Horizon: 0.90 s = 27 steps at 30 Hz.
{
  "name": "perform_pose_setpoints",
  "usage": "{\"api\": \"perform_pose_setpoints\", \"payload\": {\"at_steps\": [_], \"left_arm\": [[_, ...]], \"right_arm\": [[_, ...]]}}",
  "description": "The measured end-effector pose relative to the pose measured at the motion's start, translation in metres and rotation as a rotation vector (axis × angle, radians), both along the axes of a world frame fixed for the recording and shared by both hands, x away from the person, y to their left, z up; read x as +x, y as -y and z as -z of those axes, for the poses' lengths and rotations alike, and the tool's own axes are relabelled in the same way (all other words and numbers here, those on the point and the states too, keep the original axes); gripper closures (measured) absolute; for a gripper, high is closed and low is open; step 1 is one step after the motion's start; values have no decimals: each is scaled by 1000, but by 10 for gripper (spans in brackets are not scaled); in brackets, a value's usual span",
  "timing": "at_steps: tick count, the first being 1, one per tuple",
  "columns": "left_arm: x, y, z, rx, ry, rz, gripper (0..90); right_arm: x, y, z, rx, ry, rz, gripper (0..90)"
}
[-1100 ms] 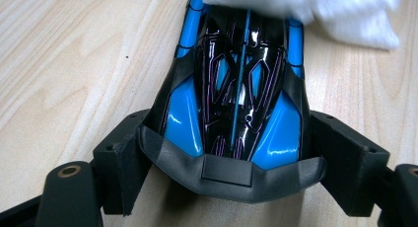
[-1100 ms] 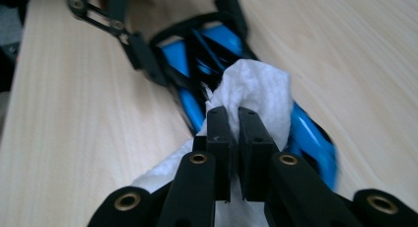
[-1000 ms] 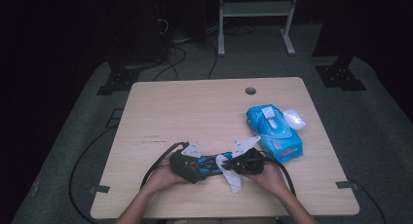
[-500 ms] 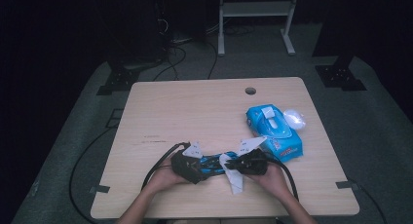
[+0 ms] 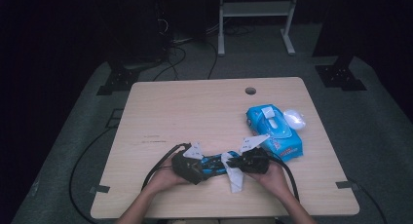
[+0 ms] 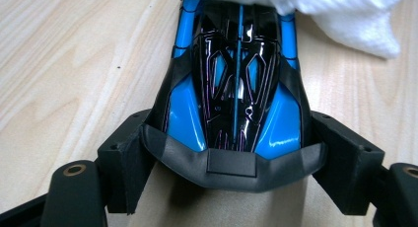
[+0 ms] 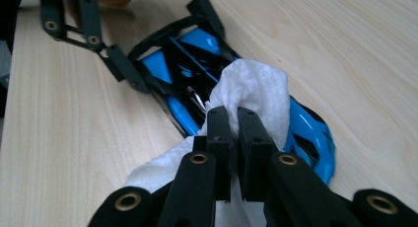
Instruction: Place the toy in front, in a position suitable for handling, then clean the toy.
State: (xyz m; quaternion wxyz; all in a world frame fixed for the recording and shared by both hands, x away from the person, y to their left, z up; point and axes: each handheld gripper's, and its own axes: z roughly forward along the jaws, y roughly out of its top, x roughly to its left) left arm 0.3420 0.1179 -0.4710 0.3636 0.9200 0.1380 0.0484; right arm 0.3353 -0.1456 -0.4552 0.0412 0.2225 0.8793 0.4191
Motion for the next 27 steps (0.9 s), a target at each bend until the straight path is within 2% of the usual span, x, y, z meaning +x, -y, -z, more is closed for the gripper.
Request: {"api": "perform_pose_setpoints", "payload": {"at_steps": [3, 7, 10, 11, 14, 15, 18, 20, 21, 24, 26, 27], "left_arm": [[0, -2, 0, -11, -12, 12, 239], [0, -1, 0, -7, -8, 7, 240], [-1, 0, 0, -1, -5, 1, 241], [-1, 1, 0, 1, -2, 1, 241], [-1, 1, 0, -1, -1, -4, 241], [-1, 0, 0, 1, -6, -5, 241], [-1, 0, 0, 0, -2, -3, 241], [-1, 0, 0, 0, -2, -1, 241], [-1, 0, 0, 1, -1, -1, 242], [-2, 3, 0, 5, 8, -5, 242], [-2, 4, 0, 15, 15, -11, 242], [-2, 2, -1, 19, 14, -13, 240]], "right_arm": [[2, 7, 2, 13, -9, 33, 848], [2, 8, 3, 18, -14, 38, 849], [0, 5, 1, -4, 4, 47, 848], [-2, -2, -1, -8, 33, 40, 848], [-4, -13, -3, 5, 47, 16, 847], [-5, -19, -5, -16, 78, -3, 847], [-2, -15, -4, -5, 59, -5, 848], [1, -8, -3, -24, 65, 31, 850], [3, 0, -2, -66, 76, 71, 851], [3, 1, -2, -48, 62, 80, 852], [-1, -8, -2, -3, 58, 46, 851], [-5, -15, -3, -17, 91, 40, 851]]}}
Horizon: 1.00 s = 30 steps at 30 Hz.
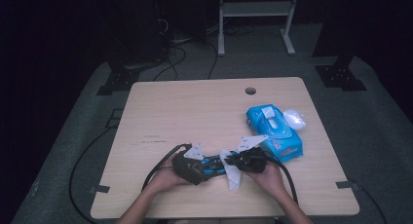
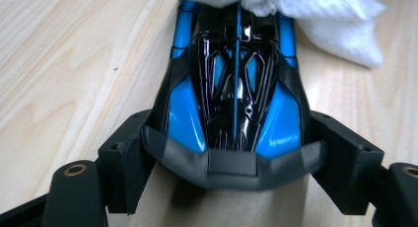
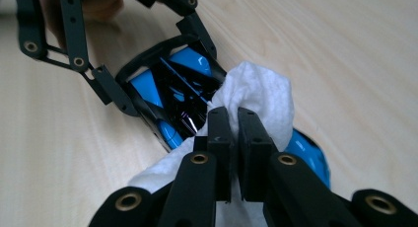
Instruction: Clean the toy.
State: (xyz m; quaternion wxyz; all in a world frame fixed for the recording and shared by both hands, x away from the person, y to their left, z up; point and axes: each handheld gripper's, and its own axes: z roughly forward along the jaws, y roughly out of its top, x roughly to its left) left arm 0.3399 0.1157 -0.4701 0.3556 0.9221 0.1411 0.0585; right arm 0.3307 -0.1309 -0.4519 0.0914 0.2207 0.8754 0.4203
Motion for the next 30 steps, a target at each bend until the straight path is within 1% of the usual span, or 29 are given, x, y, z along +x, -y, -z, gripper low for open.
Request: {"api": "perform_pose_setpoints", "payload": {"at_steps": [1, 2, 3, 4, 5, 6, 7, 8, 10, 11, 12, 13, 14, 15, 16, 17, 18, 20, 21, 23, 24, 25, 26, 27, 28, 29, 30], "left_arm": [[0, -2, 0, -2, -2, -1, 240], [-1, -3, 0, -4, -1, -2, 240], [-1, -3, 0, -2, 2, -2, 241], [-2, -2, 0, 0, 5, -3, 241], [-1, -1, 0, 1, 7, -4, 241], [-1, 1, 0, 0, 6, -4, 241], [-1, 1, 0, 0, 6, -4, 241], [-1, 3, 0, 1, 12, -5, 241], [-2, 4, 1, -2, 14, -8, 241], [-2, 5, 1, -3, 14, -8, 241], [-1, 5, 1, -3, 9, -7, 241], [-1, 6, 1, -8, 9, -9, 241], [-1, 8, 1, -2, 16, -8, 241], [-1, 8, 1, -2, 16, -8, 241], [-1, 9, 1, -3, 19, -9, 241], [-1, 9, 1, -2, 18, -8, 241], [-1, 9, 1, -3, 18, -7, 241], [-1, 8, 1, -5, 13, -9, 241], [-1, 8, 1, -5, 13, -9, 241], [-1, 9, 1, -6, 16, -9, 241], [-1, 9, 1, -7, 16, -7, 241], [-1, 10, 2, -10, 17, -7, 241], [-1, 11, 2, -11, 18, -8, 241], [-1, 12, 2, -9, 23, -9, 241], [-1, 12, 2, -9, 21, -11, 241], [-1, 12, 2, -9, 21, -11, 241], [-1, 8, 1, -8, 14, -8, 242]], "right_arm": [[-4, -5, -1, -28, 32, -2, 851], [-3, -4, -1, 5, 13, -24, 851], [0, 0, 0, 34, -20, -29, 852], [2, 2, 2, 37, -39, -24, 852], [2, 2, 2, 37, -39, -24, 852], [5, 7, 2, 8, -32, -4, 853], [5, 7, 2, 8, -32, -4, 853], [5, 10, 0, -15, -30, 17, 853], [4, 10, 0, -12, -29, 12, 853], [-1, 2, -2, 4, -18, -19, 853], [-1, 2, -2, 4, -18, -19, 853], [-4, -9, -3, 38, -26, -77, 853], [-6, -15, -3, 51, -27, -99, 853], [-8, -22, -3, 45, -24, -122, 853], [-10, -28, -2, 14, -20, -130, 852], [-10, -28, -2, 14, -20, -130, 852], [-12, -32, 0, -22, -5, -137, 853], [-8, -24, -2, -20, -22, -116, 855], [-8, -24, -2, -20, -22, -116, 855], [-6, -18, -4, -11, -25, -87, 855], [-5, -18, -5, -10, -30, -83, 855], [-6, -25, -4, -9, -27, -99, 854], [-6, -25, -4, -9, -27, -99, 854], [-7, -39, 0, -8, -37, -140, 854], [-8, -46, 1, -8, -30, -153, 853], [-8, -46, 1, -8, -30, -153, 853], [-8, -54, 0, -19, -21, -168, 853]]}}
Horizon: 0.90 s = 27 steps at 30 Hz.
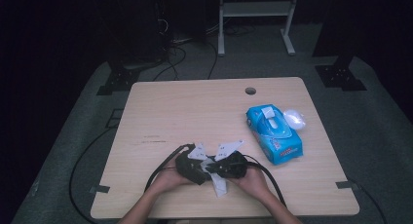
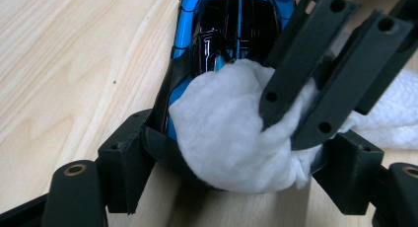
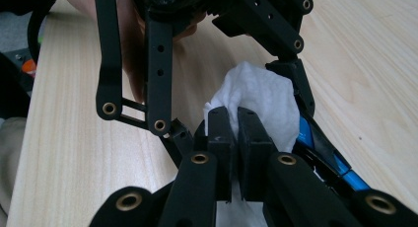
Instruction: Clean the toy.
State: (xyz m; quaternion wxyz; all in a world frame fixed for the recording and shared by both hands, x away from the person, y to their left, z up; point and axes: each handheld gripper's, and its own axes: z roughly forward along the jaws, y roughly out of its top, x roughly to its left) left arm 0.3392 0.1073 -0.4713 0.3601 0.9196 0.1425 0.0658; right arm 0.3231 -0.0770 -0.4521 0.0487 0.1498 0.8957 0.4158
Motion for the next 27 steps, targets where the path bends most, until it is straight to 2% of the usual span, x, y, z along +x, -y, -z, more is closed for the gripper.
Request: {"api": "perform_pose_setpoints", "payload": {"at_steps": [2, 4, 8, 9, 10, 12, 15, 16, 18, 20, 22, 24, 27], "left_arm": [[0, -1, 0, -1, -4, 1, 241], [0, -1, 0, 1, -2, 3, 241], [1, 2, 0, -4, -2, 3, 241], [1, 2, 1, -6, -2, 2, 241], [0, 3, 0, -3, 4, 3, 241], [0, 1, 0, 2, 3, 4, 241], [0, -1, 0, -7, -7, 0, 241], [0, -1, 0, -4, -5, 2, 241], [1, 1, 1, -7, -1, 3, 241], [1, 3, 1, -13, -1, 3, 241], [1, 3, 1, -13, -2, 1, 242], [1, 0, 1, -12, -8, 0, 242], [0, -1, 1, -10, -6, 1, 241]], "right_arm": [[4, 3, -2, -13, -1, 7, 855], [7, 12, -5, -13, 16, 59, 855], [9, 20, -6, -4, 4, 89, 857], [7, 17, -5, -10, 9, 79, 856], [3, 7, -1, -1, -8, 33, 855], [0, -3, 1, -8, 27, 1, 854], [3, -4, -1, -10, 6, 3, 856], [5, 0, -3, -10, 8, 22, 857], [12, 8, -6, 23, -1, 65, 858], [19, 8, -7, 35, -15, 96, 858], [20, 3, -6, 32, -19, 101, 858], [25, -6, -3, 23, -43, 100, 859], [29, -4, -4, 1, -40, 112, 860]]}}
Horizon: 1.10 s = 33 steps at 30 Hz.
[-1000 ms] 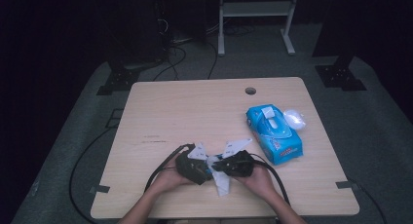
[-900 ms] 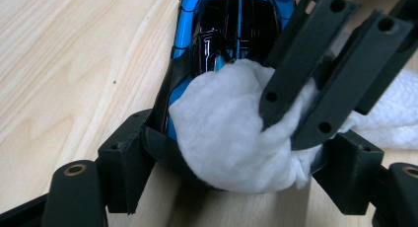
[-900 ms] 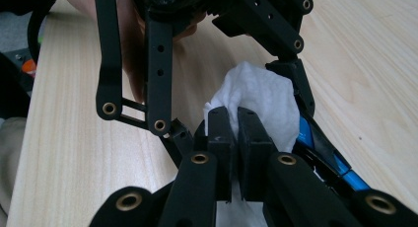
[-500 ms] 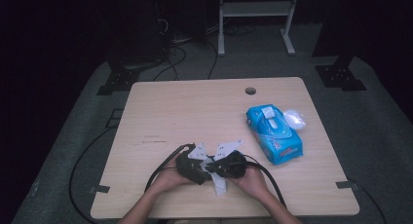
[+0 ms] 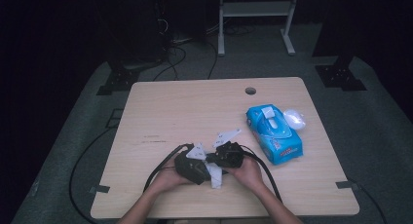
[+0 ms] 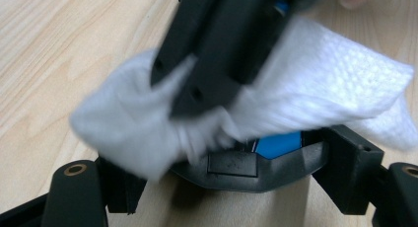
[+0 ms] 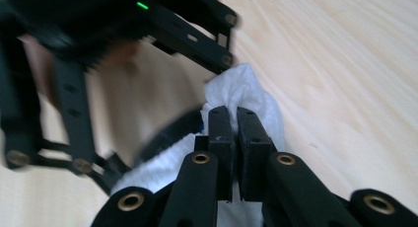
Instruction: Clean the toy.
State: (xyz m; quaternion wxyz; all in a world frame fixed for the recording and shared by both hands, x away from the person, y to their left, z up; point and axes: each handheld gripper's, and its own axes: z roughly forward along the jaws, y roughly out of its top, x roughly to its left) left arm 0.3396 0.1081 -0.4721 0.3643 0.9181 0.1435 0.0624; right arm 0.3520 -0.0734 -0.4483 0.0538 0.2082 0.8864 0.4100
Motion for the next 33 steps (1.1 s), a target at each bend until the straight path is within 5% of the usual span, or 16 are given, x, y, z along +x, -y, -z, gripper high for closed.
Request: {"api": "perform_pose_setpoints", "payload": {"at_steps": [5, 12, 21, 27, 29, 33], "left_arm": [[0, 3, 0, 0, 5, 2, 242], [0, 1, 1, -6, 2, -1, 242], [1, 2, 1, -5, 6, 4, 242], [0, 0, 1, -5, 4, 4, 242], [1, 1, 1, -5, 6, 6, 242], [1, 2, 1, -3, 6, 8, 242]], "right_arm": [[2, 14, -4, -25, 16, 48, 860], [-4, -7, 0, -26, 18, -4, 860], [4, 36, -4, -27, 28, 101, 861], [4, 60, -1, -91, 43, 151, 861], [4, 75, 3, -49, 7, 177, 861], [1, 65, 2, -5, 12, 154, 860]]}}
